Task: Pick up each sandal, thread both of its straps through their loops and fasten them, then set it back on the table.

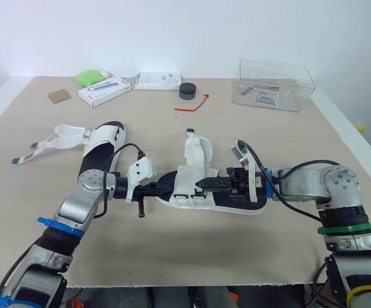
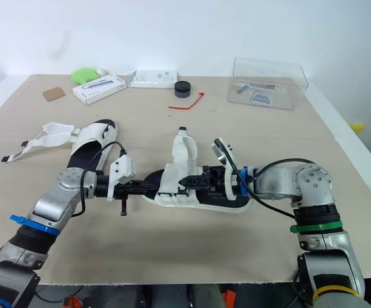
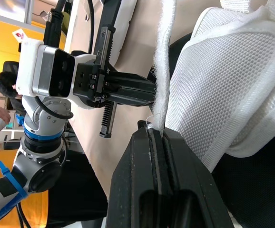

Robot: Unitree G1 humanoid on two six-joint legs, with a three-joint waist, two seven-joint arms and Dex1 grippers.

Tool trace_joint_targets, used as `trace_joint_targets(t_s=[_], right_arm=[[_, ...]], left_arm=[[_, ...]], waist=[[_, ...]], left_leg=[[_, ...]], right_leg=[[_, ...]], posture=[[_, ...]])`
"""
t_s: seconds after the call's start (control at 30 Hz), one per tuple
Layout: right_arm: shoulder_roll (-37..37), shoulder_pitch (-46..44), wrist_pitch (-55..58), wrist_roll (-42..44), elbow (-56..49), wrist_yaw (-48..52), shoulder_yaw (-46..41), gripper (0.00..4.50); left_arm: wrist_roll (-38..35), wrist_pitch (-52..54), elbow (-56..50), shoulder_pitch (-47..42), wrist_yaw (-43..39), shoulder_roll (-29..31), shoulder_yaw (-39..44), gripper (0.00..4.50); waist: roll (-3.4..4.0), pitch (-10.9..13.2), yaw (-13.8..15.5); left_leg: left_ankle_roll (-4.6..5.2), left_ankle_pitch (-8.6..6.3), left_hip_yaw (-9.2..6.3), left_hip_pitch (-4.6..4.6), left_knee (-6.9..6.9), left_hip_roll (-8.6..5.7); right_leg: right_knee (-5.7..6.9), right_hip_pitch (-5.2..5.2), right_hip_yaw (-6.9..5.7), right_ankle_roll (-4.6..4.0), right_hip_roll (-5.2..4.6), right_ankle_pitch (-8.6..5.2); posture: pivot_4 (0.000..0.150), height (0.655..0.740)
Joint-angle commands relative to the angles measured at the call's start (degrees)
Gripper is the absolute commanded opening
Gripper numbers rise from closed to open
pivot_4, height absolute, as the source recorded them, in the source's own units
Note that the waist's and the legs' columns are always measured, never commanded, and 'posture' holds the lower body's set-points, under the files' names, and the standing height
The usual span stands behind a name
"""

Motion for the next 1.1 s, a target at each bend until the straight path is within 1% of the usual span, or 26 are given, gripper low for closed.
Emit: trace_joint_targets(t_s=[0.03,0.3,0.57,1.1], right_arm=[[-0.89,1.15,-0.76,1.76,-3.13,0.30,1.00,0.04],[-2.81,2.15,-2.37,1.76,-5.05,-1.49,2.88,0.04],[-6.73,0.62,-4.06,1.69,-11.29,-2.98,7.36,0.04],[-8.84,-1.81,-7.05,1.76,-16.80,-2.54,10.59,0.04]], left_arm=[[1.88,0.14,1.54,-0.15,0.91,-0.01,-0.75,0.00],[2.18,-0.14,2.01,-0.18,1.26,-0.18,-0.71,0.00],[3.02,-1.10,2.82,-0.24,2.05,-0.28,-1.04,0.00],[3.61,-2.09,4.75,-1.43,2.28,-0.84,-1.42,0.00]], waist=[[0.00,0.00,0.00],[0.00,0.00,0.00],[0.01,-0.03,0.01],[0.01,-0.03,0.02]], left_leg=[[0.00,0.00,0.00,0.00,0.00,0.00],[0.01,-0.01,0.00,0.00,0.00,0.02],[0.06,-0.03,0.00,0.00,-0.01,0.02],[0.09,-0.05,0.00,0.00,-0.01,0.04]], right_leg=[[0.00,0.00,0.00,0.00,0.00,0.00],[-0.03,0.01,-0.01,0.00,0.02,0.00],[-0.08,0.02,-0.01,0.01,0.01,0.00],[-0.11,0.03,-0.01,0.01,0.02,0.01]], posture=[[0.150,0.7400],[0.150,0.7400],[0.150,0.7400],[0.150,0.7400]])
